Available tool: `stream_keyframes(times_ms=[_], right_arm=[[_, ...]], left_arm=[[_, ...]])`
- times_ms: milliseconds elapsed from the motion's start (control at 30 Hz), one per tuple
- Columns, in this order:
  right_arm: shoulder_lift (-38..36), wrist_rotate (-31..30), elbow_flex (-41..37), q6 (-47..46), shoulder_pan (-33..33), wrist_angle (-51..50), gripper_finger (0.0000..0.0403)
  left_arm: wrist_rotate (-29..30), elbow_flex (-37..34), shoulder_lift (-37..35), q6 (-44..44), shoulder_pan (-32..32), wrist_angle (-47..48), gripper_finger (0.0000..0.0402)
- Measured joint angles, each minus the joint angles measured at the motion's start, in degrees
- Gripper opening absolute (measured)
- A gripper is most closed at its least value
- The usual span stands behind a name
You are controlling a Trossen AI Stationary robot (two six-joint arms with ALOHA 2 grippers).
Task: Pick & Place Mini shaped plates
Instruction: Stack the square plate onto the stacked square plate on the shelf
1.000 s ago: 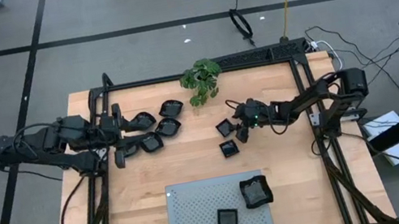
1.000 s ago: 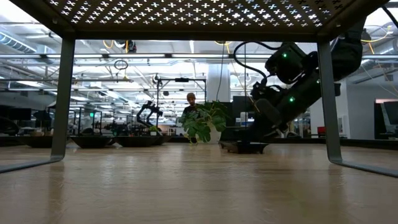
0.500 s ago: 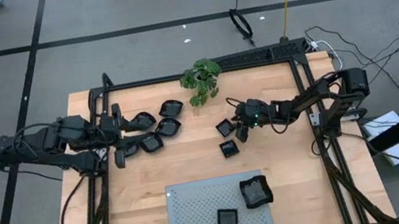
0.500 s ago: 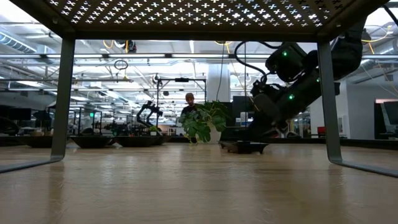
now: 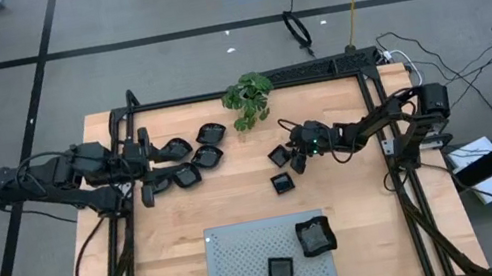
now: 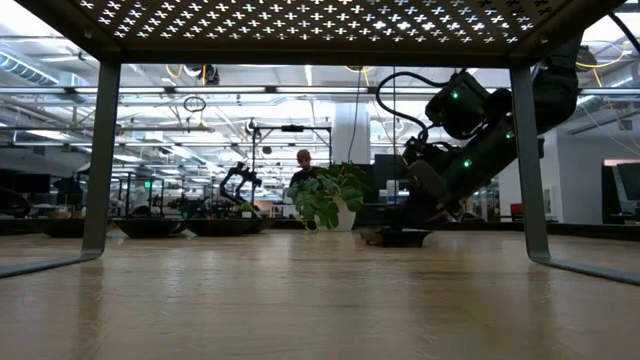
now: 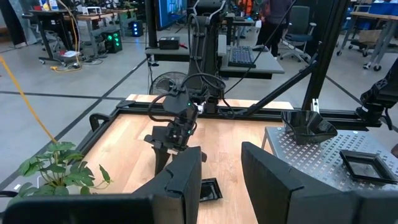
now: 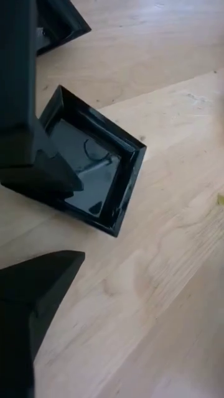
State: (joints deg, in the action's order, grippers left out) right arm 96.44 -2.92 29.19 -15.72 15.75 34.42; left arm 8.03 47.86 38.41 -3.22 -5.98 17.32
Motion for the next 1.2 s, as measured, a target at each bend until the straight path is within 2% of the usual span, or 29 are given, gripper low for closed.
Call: stream_keyframes(times_ms=[133,533,967,1200], right_arm=[[0.02,0.07,0.0,0.34,0.02,0.06,0.0128],[0.02,0.15,0.0,1.66,0.02,0.5,0.0009],[-0.2,0.11,0.0,2.09,0.02,2.6,0.0003],[-3.79,-0.87,-0.04,3.55,0.01,6.05,0.0003]], left_arm=[[0.0,0.01,-0.01,0.0,-0.02,0.0,0.012],[0.0,0.0,-0.02,0.0,0.0,0.0,0.012],[0.0,0.01,0.0,0.0,0.0,0.01,0.012],[0.0,0.0,-0.02,0.0,-0.02,0.0,0.012]])
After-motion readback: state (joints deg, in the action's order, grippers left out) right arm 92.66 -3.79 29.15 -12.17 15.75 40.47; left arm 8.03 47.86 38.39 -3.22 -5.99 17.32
